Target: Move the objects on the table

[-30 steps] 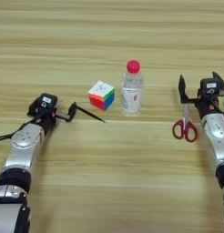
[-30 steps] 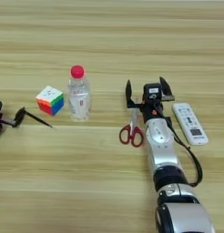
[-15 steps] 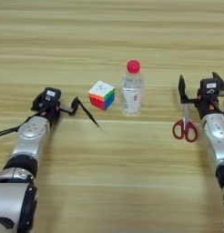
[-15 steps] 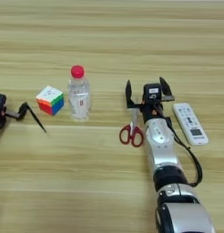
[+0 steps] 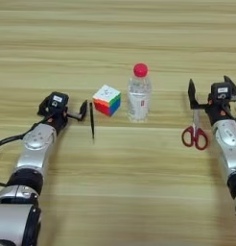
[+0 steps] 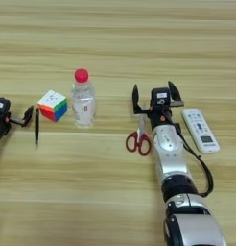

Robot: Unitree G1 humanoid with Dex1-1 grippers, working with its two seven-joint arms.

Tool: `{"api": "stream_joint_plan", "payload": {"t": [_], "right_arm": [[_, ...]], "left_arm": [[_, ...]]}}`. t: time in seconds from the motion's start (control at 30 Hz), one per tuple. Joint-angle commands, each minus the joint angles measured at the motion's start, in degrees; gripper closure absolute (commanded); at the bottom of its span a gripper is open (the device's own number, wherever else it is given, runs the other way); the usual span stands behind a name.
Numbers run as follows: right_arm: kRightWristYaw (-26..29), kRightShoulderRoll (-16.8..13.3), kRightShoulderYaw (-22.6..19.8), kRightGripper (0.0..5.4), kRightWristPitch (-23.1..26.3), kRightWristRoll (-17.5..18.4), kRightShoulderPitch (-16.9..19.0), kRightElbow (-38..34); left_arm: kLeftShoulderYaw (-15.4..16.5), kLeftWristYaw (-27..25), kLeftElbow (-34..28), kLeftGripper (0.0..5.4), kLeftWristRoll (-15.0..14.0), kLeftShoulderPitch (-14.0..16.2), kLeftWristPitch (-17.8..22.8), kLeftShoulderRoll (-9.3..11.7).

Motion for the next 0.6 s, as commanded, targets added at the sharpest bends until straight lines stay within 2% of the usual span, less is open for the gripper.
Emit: {"api": "stream_joint_plan", "payload": {"t": [0.03, 0.23, 0.43, 0.6], "right_arm": [[-0.09, 0.09, 0.14, 0.00, 0.55, -0.17, -0.74, -0.32], [-0.12, 0.06, 0.20, 0.00, 0.57, -0.16, -0.71, -0.34], [-0.11, 0.03, 0.19, 0.00, 0.56, -0.14, -0.68, -0.39], [-0.13, 0.03, 0.19, 0.00, 0.50, -0.16, -0.92, -0.03]], "left_arm": [[0.78, 0.97, -7.67, 0.01, -0.72, 3.27, 3.77, -0.22], [1.46, 1.59, -16.81, 0.01, -1.05, 6.90, 8.40, -0.43], [-1.32, 0.12, -27.10, 0.01, -0.68, 13.06, 15.25, -1.83], [-3.50, -0.74, -31.56, 0.01, -0.78, 15.82, 18.70, -3.14]]}}
